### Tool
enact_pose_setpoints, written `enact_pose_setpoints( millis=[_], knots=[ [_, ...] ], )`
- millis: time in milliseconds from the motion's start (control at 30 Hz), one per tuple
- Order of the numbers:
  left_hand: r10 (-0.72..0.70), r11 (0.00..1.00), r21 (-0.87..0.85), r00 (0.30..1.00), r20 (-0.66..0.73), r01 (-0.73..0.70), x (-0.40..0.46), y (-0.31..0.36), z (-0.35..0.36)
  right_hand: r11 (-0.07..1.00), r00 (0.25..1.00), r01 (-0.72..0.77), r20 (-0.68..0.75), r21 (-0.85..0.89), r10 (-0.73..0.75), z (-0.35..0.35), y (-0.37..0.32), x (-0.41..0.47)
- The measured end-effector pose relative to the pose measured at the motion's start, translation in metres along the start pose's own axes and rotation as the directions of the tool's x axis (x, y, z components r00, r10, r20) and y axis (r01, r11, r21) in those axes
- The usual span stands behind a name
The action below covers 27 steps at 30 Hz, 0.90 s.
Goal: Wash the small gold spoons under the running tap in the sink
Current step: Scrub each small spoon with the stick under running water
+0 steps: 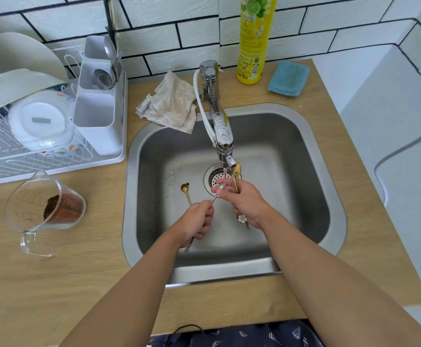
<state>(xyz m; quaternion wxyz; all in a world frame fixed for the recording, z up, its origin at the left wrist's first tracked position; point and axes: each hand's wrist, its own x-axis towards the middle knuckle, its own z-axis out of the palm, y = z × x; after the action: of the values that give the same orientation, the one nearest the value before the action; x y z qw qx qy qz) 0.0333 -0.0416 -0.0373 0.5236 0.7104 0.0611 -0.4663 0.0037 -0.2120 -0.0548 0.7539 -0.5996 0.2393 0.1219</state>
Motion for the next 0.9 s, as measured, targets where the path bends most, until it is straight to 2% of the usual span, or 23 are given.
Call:
enact_pose_setpoints(
  millis=[100,167,433,767,900],
  knots=[
    [-0.003,1.0,-0.024,0.999,0.05,0.004,0.001,0.0,0.001,0.997,0.989,0.058,-0.133,-0.054,-0.065,0.0,0.002,0.001],
    [0.019,1.0,0.012,0.998,0.06,-0.02,0.002,-0.001,0.003,0.989,0.979,0.101,-0.168,-0.112,-0.119,0.0,0.003,0.003],
    [0.024,0.998,0.065,1.0,0.015,-0.025,0.008,-0.01,-0.003,0.987,0.99,0.106,-0.081,-0.123,-0.116,0.002,0.007,0.002],
    [0.025,0.995,0.097,1.0,0.016,-0.026,0.008,-0.01,-0.001,0.987,0.987,0.073,-0.131,-0.145,-0.092,0.002,0.003,0.0],
    [0.029,0.994,0.108,1.0,0.008,-0.029,0.007,-0.009,0.0,0.994,0.991,0.035,-0.121,-0.102,-0.048,0.002,0.0,-0.001]
  ],
)
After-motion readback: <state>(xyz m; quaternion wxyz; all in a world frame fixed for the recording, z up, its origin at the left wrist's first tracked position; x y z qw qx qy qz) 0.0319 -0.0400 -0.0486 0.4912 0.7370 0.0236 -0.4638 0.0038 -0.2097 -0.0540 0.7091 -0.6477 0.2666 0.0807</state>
